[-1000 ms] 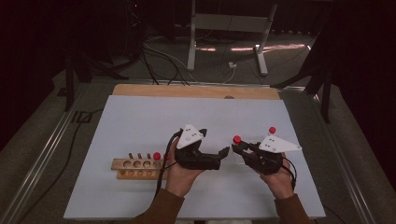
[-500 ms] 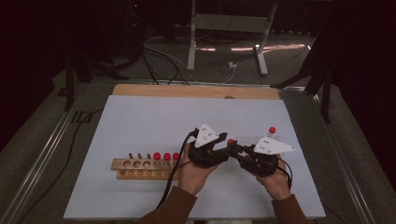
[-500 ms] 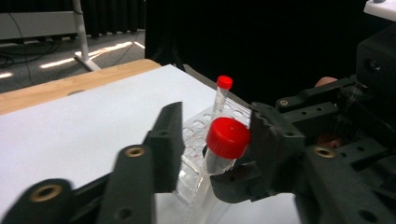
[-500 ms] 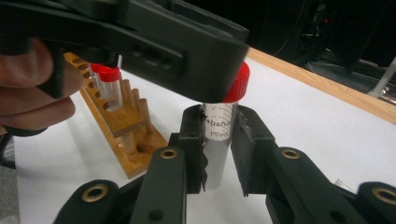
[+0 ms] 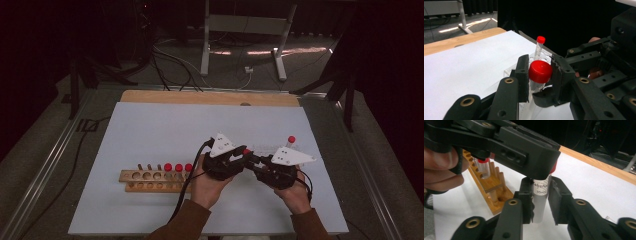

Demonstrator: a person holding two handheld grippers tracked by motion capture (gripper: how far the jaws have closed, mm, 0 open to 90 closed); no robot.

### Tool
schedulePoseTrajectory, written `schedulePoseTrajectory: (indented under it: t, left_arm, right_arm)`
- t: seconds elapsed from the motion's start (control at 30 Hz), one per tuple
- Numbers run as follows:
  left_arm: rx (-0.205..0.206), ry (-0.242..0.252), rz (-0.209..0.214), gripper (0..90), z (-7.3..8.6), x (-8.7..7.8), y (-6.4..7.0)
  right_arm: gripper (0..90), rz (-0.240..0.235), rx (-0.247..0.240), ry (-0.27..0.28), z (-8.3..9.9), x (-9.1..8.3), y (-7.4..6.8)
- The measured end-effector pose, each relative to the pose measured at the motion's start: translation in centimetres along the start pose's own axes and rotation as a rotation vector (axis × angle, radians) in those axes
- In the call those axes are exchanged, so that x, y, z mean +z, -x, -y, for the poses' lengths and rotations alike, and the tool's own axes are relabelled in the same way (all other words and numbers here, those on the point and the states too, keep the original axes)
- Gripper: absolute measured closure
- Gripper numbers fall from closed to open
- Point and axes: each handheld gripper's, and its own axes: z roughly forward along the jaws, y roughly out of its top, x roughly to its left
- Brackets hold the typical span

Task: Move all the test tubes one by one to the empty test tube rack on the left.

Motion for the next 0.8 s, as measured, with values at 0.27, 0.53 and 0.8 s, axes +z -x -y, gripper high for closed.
schedulePoseTrajectory:
  t: [0.27, 0.53, 0.8]
  left_arm:
    - [-0.015, 0.010, -0.013, 70.5, 0.0, -0.4, -0.5]
    - [-0.020, 0.035, -0.030, 70.6, -0.2, -1.1, -1.0]
    - [-0.038, 0.055, -0.047, 70.6, -0.6, -2.0, -1.9]
  right_arm:
    - [36.3, -0.028, 0.044, 0.008, 0.3, 0.0, 0.8]
    - [14.3, 0.022, 0.084, 0.025, 0.6, -0.3, 1.5]
    - [1.5, 0.049, 0.095, 0.028, 0.7, -0.8, 2.0]
